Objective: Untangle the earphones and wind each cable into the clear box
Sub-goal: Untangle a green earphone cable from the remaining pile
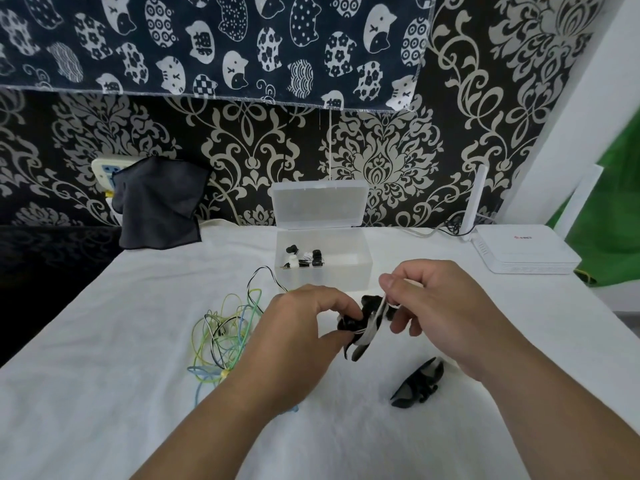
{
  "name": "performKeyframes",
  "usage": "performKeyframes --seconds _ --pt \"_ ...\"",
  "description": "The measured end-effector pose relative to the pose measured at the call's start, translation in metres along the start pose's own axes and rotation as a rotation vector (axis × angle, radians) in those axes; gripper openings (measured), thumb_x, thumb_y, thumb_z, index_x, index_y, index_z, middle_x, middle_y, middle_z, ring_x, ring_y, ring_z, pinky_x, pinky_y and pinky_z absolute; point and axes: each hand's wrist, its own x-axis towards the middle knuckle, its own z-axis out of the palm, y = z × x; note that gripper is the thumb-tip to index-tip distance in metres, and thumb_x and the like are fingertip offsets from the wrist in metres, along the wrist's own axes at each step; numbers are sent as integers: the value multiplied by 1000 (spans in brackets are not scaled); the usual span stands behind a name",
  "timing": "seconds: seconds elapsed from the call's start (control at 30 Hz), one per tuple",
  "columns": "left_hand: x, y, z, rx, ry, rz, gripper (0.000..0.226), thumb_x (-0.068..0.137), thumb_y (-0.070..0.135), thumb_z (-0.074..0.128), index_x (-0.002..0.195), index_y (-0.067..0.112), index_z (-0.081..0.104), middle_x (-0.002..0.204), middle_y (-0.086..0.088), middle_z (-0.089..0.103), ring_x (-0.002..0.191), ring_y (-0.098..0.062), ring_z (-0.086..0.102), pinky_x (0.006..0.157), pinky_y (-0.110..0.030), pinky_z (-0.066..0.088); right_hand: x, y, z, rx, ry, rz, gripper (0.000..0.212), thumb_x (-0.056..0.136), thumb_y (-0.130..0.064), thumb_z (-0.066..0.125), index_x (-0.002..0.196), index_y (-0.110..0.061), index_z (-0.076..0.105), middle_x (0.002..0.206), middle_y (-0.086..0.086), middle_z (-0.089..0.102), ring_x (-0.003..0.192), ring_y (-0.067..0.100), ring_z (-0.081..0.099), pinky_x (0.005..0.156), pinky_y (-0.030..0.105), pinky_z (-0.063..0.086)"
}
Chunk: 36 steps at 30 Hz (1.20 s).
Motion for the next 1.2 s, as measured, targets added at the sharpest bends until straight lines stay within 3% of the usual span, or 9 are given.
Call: performKeyframes --seconds 0.13,0.27,0.43,0.53,0.67,0.83,0.97,1.07,1.2 --pt "-1 1 0 9 -14 17 35 79 19 80 75 51 65 93 25 65 96 11 54 77 -1 35 2 3 -2 76 -1 47 32 96 -25 62 69 -8 65 56 -8 63 51 7 62 50 21 44" --pt "-2 4 5 52 -35 183 31 75 8 81 82 37 73 87 20 66 92 3 57 75 -7 37 1 7 1 64 -101 114 31 96 -28 63 71 -9 68 66 -4 66 57 10 61 54 25 48" --pt "-4 6 9 110 106 360 30 71 3 76 81 31 72 88 23 70 87 0 56 85 -26 40 -3 7 6 308 -272 199 28 100 -22 56 86 2 63 77 9 71 66 21 70 67 40 61" --pt "-6 9 8 95 221 369 38 73 -6 73 84 30 71 90 21 69 84 0 60 81 -27 45 -5 3 11 400 -155 87 25 98 -15 60 85 5 63 73 15 71 64 22 70 67 42 61" --pt "-9 20 9 -100 300 225 53 73 -11 71 106 29 60 114 19 53 92 -4 61 82 -13 45 -4 4 20 312 139 -64 17 93 -17 66 79 -12 73 77 18 72 65 32 66 68 44 57" --pt "-9 24 18 -508 282 -120 36 80 15 79 105 32 59 110 4 65 97 -10 67 85 -26 53 -9 1 28 242 329 -148 18 92 -24 67 76 -18 72 63 1 70 61 30 67 63 40 56" --pt "-5 25 18 -512 271 -211 37 73 20 85 102 32 64 99 21 69 92 -2 66 77 -26 56 -12 2 39 263 306 -103 21 92 -23 68 74 -13 70 58 -1 69 53 12 68 59 30 58" --pt "-4 23 14 -511 253 -226 33 76 13 82 98 32 66 94 29 68 85 4 65 58 -14 49 -13 2 43 332 247 -91 19 92 -20 68 77 -9 72 63 3 72 60 16 73 62 27 61" --pt "-2 16 9 -469 229 -217 30 83 10 76 101 33 69 92 24 71 88 2 68 60 -17 47 -11 -2 33 299 85 -69 22 93 -24 67 83 -5 72 71 8 74 63 22 74 64 38 63"
